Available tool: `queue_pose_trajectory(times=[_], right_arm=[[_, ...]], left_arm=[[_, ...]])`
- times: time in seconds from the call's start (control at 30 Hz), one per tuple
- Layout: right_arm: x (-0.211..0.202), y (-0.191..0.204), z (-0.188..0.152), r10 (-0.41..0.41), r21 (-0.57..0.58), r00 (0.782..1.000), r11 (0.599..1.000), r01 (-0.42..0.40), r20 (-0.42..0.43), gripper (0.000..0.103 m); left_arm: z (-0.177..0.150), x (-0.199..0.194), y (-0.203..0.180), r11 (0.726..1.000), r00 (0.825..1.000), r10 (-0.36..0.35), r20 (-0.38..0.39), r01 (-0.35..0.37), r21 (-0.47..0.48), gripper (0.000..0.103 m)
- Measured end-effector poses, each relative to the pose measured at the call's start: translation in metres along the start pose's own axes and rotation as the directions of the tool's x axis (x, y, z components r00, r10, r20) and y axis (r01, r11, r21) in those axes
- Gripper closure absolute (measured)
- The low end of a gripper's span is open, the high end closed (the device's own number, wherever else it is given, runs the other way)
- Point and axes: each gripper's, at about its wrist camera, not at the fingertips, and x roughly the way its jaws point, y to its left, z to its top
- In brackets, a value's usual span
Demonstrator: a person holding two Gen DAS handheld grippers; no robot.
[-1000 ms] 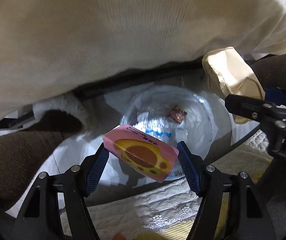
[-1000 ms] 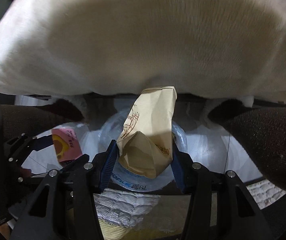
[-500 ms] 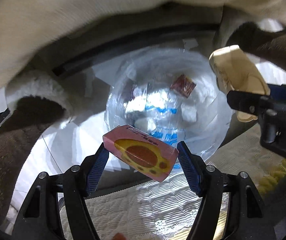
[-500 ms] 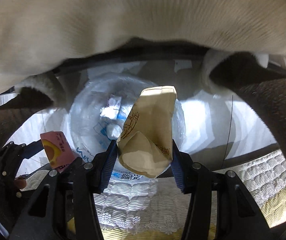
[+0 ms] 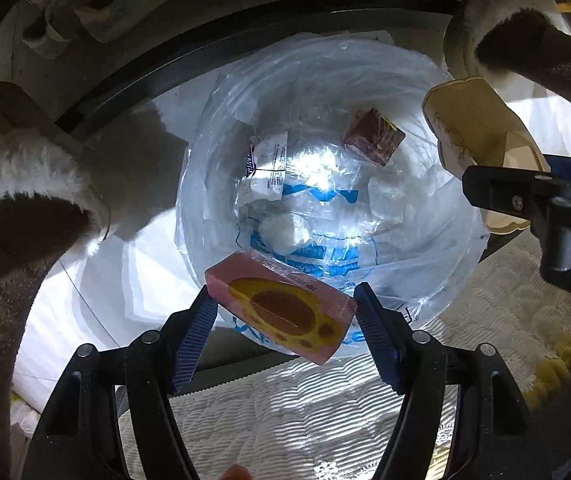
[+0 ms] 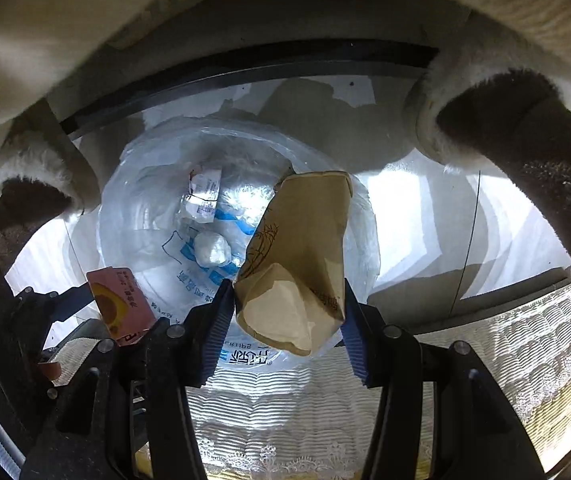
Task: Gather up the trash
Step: 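Open the left tool over the bag while the right tool releases the paper bag, then raise both open tools from the bag back over the bed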
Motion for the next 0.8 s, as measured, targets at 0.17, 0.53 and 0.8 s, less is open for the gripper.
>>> queue_pose_trajectory(times=[0.17, 0.53, 0.8], right_arm=[[0.001, -0.006, 0.002, -0.005, 0.029, 1.000, 1.000, 0.005, -0.010, 0.030], [-0.016, -0.010, -0.006, -0.023, 0.036, 0.999, 0.999, 0.021, 0.031, 0.013], [-0.042, -0.006, -0.023, -0.010, 0.021, 0.993, 1.000, 0.007, 0.119, 0.013]], left_arm=[[0.000, 0.002, 0.000, 1.000, 1.000, -0.014, -0.006, 0.014, -0.004, 0.016], [-0.009, -0.019, -0.004, 0.999, 0.998, -0.028, 0.060, 0.027, 0.017, 0.006], [-0.025, -0.048, -0.012, 0.999, 0.991, -0.021, 0.131, 0.014, 0.050, 0.006]])
